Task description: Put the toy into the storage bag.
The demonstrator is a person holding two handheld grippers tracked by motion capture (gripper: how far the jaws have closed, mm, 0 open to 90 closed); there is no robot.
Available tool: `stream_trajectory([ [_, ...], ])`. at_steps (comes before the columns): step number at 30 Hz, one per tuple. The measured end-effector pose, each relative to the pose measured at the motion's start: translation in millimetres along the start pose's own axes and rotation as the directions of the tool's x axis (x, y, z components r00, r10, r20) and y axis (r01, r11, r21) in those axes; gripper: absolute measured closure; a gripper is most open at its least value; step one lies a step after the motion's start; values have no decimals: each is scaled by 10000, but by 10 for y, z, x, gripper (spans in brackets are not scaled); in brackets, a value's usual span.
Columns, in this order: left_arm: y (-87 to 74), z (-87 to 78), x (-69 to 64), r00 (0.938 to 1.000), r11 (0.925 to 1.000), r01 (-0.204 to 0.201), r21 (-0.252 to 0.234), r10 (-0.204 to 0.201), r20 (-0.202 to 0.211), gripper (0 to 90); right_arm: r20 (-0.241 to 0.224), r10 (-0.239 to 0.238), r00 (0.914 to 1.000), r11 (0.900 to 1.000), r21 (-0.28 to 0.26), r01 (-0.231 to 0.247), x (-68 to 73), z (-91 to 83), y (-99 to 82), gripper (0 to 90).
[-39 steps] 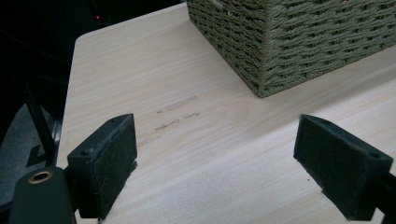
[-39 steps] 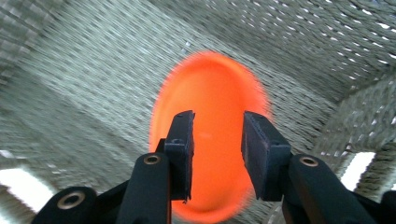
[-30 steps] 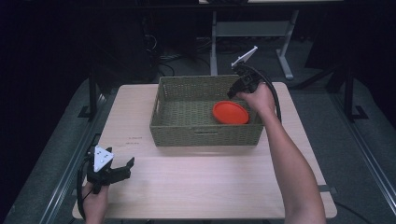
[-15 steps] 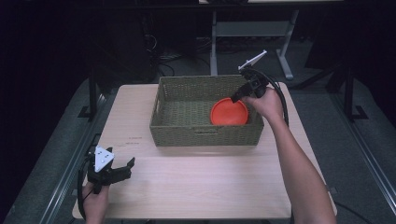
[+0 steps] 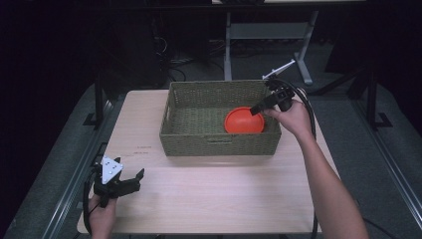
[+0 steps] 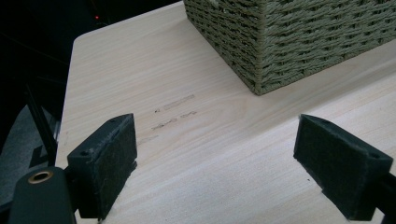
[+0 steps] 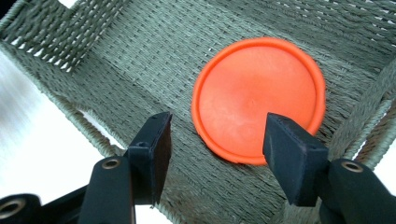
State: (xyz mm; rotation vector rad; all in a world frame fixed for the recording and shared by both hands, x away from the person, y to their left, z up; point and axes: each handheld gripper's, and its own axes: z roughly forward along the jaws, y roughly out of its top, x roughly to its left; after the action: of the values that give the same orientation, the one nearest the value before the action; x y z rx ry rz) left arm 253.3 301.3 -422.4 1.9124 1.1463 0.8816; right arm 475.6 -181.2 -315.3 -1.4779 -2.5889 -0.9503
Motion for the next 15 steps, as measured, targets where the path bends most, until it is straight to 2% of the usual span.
stream_trajectory([
  [15,3,1,-13,10000,10000,-13,6,13,40,128,-49,7,10000,9997,-263,-8,16,-151,-118,380],
])
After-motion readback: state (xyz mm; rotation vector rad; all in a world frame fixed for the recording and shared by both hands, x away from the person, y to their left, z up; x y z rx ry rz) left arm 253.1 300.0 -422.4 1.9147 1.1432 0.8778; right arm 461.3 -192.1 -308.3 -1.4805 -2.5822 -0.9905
